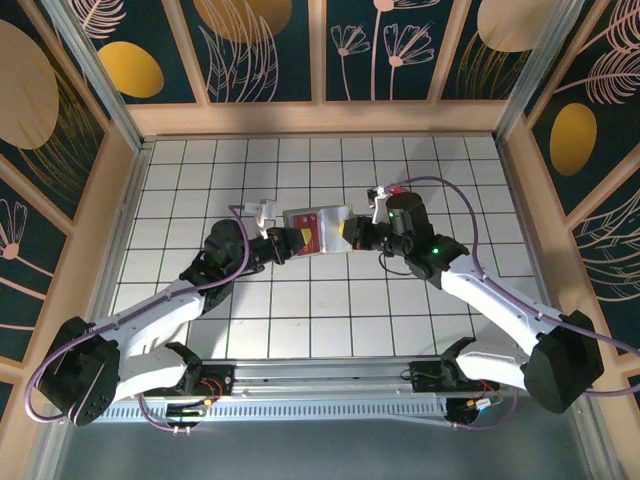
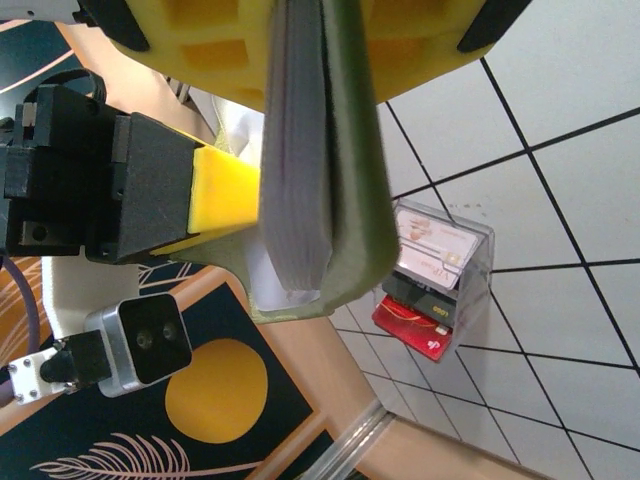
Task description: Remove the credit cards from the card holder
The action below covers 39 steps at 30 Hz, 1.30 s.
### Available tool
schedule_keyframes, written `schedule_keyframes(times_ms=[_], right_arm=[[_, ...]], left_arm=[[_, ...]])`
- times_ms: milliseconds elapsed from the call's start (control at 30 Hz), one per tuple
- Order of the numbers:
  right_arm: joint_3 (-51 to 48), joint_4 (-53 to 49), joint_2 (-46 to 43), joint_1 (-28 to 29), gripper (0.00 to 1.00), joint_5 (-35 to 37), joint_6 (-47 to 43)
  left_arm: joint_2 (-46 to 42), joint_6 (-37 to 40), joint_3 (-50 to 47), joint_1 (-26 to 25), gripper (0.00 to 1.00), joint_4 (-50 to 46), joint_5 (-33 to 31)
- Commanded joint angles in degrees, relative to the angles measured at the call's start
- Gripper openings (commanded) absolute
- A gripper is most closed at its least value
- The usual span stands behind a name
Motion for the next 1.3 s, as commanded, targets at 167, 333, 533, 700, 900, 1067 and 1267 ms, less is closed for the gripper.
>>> schedule_keyframes(times_ms=[167, 333, 533, 700, 900, 1067, 1267], right_arm=[[-0.9, -4.7, -3.7, -4.1, 0.33, 11.3, 1.5], [-0.4, -10.9, -4.1, -4.1, 0.4, 17.2, 2.1], [-1.0, -13.7, -5.3, -4.1, 0.5, 19.4, 2.9], [-0.9, -14.5, -5.3, -4.1, 0.48, 19.8, 3.7], [-1.3, -13.9, -4.5, -3.4, 0.45, 18.4, 4.6], [-2.6, -11.3, -1.6, -2.4, 0.39, 14.6, 6.4], [-4.0, -5.5, 4.7, 0.1, 0.29, 6.8, 9.9]], left_arm=[[-0.4, 1.0, -2.2, 0.8, 0.0, 0.7, 0.7], [0.9, 0.1, -3.0, 0.8, 0.0, 1.5, 0.8], [5.3, -0.4, -3.2, 0.8, 0.0, -0.6, 0.2], [10.5, -1.9, -2.7, -0.1, 0.0, -0.6, -0.6], [17.3, -4.7, -1.9, -2.5, 0.01, 3.9, 0.4], [22.7, -7.2, -1.5, -3.1, 0.02, 8.1, 1.4], [26.9, -9.1, -1.2, -3.2, 0.14, 9.6, 2.7]])
